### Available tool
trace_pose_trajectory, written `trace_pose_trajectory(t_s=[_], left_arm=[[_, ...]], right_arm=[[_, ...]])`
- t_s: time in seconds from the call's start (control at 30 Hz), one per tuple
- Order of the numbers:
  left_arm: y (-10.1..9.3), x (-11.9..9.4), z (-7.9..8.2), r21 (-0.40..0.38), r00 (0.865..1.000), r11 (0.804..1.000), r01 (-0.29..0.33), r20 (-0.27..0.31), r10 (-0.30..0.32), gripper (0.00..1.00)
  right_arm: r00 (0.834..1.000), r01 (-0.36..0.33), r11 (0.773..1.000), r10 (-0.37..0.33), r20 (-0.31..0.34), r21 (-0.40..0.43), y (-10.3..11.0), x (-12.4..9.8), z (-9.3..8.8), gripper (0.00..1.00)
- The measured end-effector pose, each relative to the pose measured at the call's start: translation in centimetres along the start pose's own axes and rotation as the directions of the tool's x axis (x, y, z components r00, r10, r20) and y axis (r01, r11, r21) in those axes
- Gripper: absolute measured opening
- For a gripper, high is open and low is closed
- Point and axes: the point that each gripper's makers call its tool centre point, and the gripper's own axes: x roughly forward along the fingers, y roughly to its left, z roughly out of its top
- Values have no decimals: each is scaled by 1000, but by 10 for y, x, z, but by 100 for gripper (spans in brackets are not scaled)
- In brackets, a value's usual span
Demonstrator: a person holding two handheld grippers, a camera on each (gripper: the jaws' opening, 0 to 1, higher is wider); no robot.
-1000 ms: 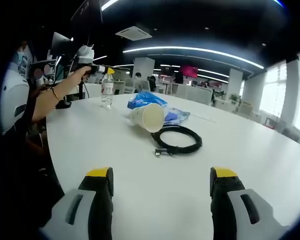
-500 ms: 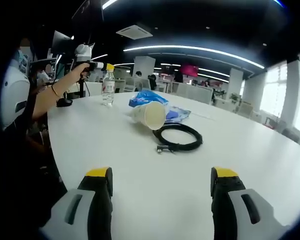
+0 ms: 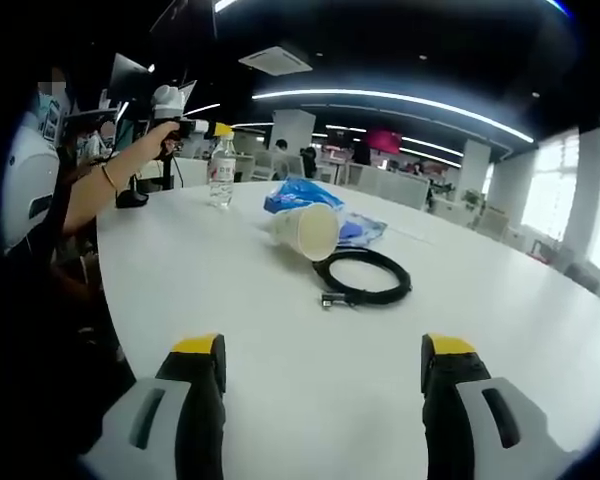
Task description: Arrange the tabletop items into an orderly group along one side of the table until the central work area is clear of visible clutter.
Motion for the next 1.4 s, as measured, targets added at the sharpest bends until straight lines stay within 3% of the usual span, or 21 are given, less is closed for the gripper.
trace_pose_trajectory(t_s=[0.2, 0.4, 0.5, 0.6, 0.83, 1.0, 1.23, 1.27, 1.4], left_arm=[[-17, 10, -6, 12, 994, 995, 102, -47, -101, 24], [-15, 13, -11, 73, 995, 994, 82, -59, -78, 22], [-13, 15, -10, 33, 997, 997, 74, -40, -72, 22], [-13, 15, -9, 40, 997, 997, 63, -37, -62, 21], [-15, 15, -8, 65, 999, 998, 8, -40, -5, 20], [-13, 16, -7, 73, 997, 995, -70, -40, 73, 20], [-12, 16, -8, 68, 996, 995, -75, -39, 78, 21], [-14, 16, -7, 103, 996, 992, -73, -49, 78, 21], [-15, 15, -7, 126, 995, 989, -77, -49, 84, 21]], right_arm=[[1000, 3, 1000, -3, 1, 2, 1, 0, 0, 77], [1000, 8, 1000, -8, 1, 7, 2, 1, 0, 77], [1000, 10, 1000, -10, -2, 11, 2, 2, -1, 77], [1000, 9, 1000, -9, -5, 10, 3, 3, -1, 76], [1000, 6, 1000, -6, -7, 16, 3, 4, -4, 76], [1000, -6, 1000, 6, -6, 16, 4, 7, -4, 76], [1000, -12, 1000, 12, -8, 10, 3, 8, -4, 76], [1000, -12, 1000, 12, -9, 10, 2, 9, -4, 76], [1000, -18, 1000, 18, -1, 10, 3, 11, -1, 77]])
